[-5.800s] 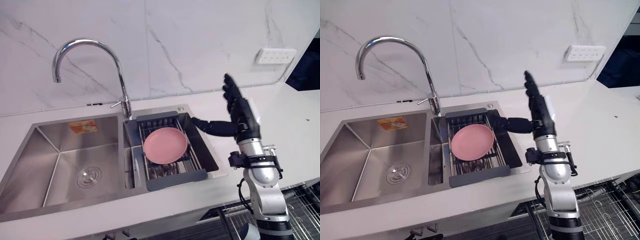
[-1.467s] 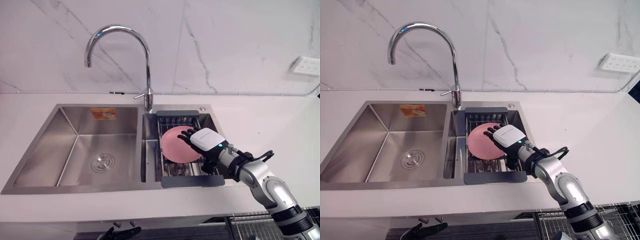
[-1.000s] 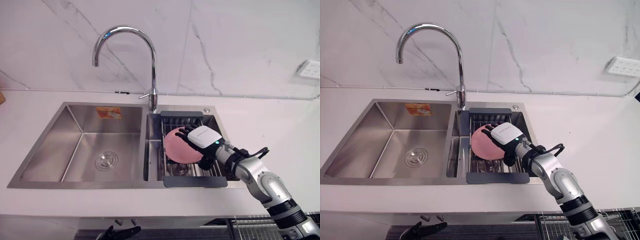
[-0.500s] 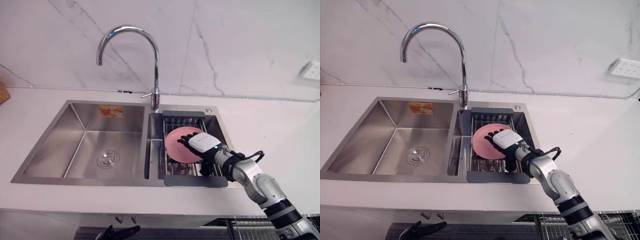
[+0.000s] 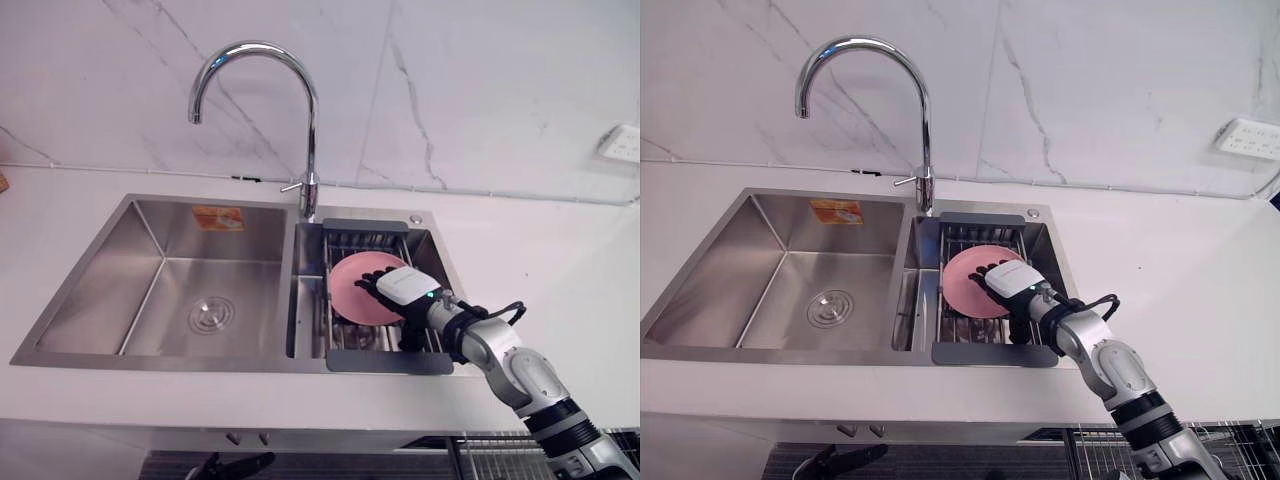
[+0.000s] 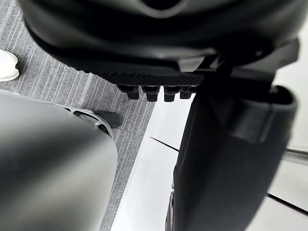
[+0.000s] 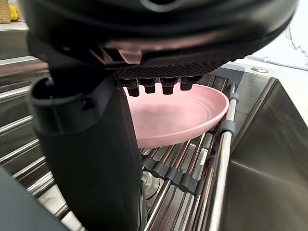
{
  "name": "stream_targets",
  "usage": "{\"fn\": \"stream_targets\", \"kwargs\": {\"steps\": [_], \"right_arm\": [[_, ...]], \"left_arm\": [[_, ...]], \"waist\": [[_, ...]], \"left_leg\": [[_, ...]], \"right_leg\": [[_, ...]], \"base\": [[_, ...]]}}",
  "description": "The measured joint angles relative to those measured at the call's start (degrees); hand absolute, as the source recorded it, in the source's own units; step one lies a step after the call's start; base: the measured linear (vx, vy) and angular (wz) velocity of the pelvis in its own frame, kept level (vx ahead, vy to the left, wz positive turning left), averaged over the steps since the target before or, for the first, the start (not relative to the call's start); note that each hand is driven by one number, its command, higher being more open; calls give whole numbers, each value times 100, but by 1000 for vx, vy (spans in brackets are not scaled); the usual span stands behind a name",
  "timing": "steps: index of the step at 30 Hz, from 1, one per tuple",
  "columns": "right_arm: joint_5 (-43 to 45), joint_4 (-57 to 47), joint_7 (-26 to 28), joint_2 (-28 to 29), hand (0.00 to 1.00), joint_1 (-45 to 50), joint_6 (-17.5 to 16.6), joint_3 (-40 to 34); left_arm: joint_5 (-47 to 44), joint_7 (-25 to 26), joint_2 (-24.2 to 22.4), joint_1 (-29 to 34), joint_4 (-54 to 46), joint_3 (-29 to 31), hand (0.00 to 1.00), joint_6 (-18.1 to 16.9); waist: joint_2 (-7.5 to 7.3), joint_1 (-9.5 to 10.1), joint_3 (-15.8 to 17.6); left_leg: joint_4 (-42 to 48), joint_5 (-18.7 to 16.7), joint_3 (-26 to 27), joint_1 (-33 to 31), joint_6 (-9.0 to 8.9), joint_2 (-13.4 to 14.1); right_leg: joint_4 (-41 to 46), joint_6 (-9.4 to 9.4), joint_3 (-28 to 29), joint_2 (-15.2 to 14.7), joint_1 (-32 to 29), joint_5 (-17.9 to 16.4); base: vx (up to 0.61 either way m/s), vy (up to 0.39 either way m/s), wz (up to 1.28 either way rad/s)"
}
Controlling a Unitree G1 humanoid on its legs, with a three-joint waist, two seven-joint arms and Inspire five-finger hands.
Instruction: Walk over to the sink, pick up the cup, carry it to the dishwasher, place the cup inside the dishwasher, then close the dishwasher door
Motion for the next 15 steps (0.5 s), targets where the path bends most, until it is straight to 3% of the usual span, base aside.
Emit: {"fn": "stream_targets", "kwargs": {"steps": [6,7,15], "right_arm": [[-2,-234,13,0,100,17,-2,-50],[-5,-317,12,1,0,59,-2,-87],[-29,-504,-52,5,0,312,-63,-223]], "left_arm": [[0,18,0,12,0,2,100,-2],[-1,21,1,12,-1,3,100,-1],[-4,32,6,22,-2,-2,100,11]], "waist": [[0,-36,0],[0,-42,0],[1,-69,0]], "left_leg": [[-28,1,24,24,-1,-5],[-31,1,24,26,0,-6],[-66,2,64,65,0,-13]], "right_leg": [[-1,1,22,0,0,-1],[-1,2,22,0,0,-1],[-3,3,64,0,0,-2]], "base": [[0,0,0],[0,0,0],[-5,12,-2]]}}
